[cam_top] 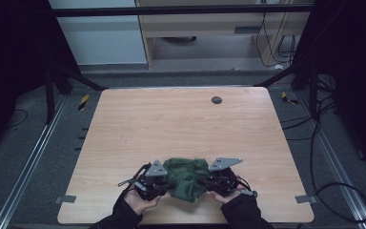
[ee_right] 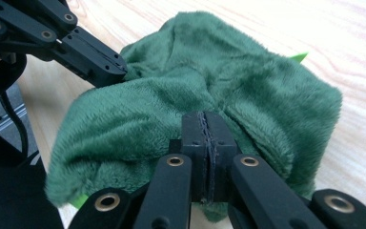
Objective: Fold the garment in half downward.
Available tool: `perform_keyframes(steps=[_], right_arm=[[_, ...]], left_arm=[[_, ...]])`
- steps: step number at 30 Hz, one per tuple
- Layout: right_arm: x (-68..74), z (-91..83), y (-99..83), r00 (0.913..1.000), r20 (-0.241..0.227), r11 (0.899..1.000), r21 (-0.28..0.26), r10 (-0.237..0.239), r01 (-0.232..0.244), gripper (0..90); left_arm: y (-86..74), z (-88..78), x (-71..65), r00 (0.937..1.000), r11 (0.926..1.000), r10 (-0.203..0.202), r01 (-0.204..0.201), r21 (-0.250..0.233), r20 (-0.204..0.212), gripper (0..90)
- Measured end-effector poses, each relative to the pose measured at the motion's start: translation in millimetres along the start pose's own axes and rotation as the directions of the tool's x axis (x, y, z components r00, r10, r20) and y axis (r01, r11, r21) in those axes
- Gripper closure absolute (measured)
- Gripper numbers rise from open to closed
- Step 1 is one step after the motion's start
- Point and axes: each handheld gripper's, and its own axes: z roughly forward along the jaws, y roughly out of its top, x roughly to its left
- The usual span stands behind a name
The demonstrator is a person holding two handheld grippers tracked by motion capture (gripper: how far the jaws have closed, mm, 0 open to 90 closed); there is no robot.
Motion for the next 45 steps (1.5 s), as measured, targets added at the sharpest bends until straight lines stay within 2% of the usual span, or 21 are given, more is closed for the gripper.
perform_keyframes(steps=[8, 17, 23, 28, 33, 39, 45], right_arm=[[0.6, 2.2, -8.7, 1.0000, -0.002, 1.000, 0.022, 0.007, -0.007, 88.3], [-1.4, 9.1, -13.9, 1.0000, 0.003, 0.999, 0.041, 0.005, -0.006, 88.3], [-2.8, 7.6, -13.3, 1.0000, 0.000, 1.000, 0.030, 0.004, -0.004, 86.8], [-7.1, -3.7, -9.1, 0.9996, 0.024, 0.999, -0.031, 0.015, -0.015, 84.5], [-16.1, -16.0, -7.1, 0.9971, 0.065, 0.997, -0.070, 0.040, -0.035, 81.6], [-26.8, -26.3, -7.8, 0.9909, 0.119, 0.995, -0.091, 0.063, -0.052, 77.9], [-40.8, -36.4, -11.8, 0.9800, 0.179, 0.992, -0.107, 0.086, -0.068, 75.8]], left_arm=[[-7.8, 9.0, -0.8, 1.0000, 0.9990, -0.006, 0.006, 0.045, -0.008, 89.7], [-11.0, 15.6, -0.9, 0.9998, 0.9976, -0.004, 0.005, 0.069, -0.020, 89.7], [-8.9, 9.8, 1.0, 0.9995, 0.9989, -0.014, 0.015, 0.044, -0.030, 89.7], [-5.5, -1.0, 7.4, 0.9979, 0.9994, -0.032, 0.033, 0.009, -0.056, 87.8], [-5.6, -11.9, 16.6, 0.9944, 0.9983, -0.056, 0.054, -0.021, -0.089, 82.3], [-11.6, -25.0, 30.9, 0.9860, 0.9949, -0.097, 0.092, -0.040, -0.136, 77.7], [-20.1, -37.2, 47.6, 0.9722, 0.9896, -0.140, 0.131, -0.059, -0.187, 73.2]])
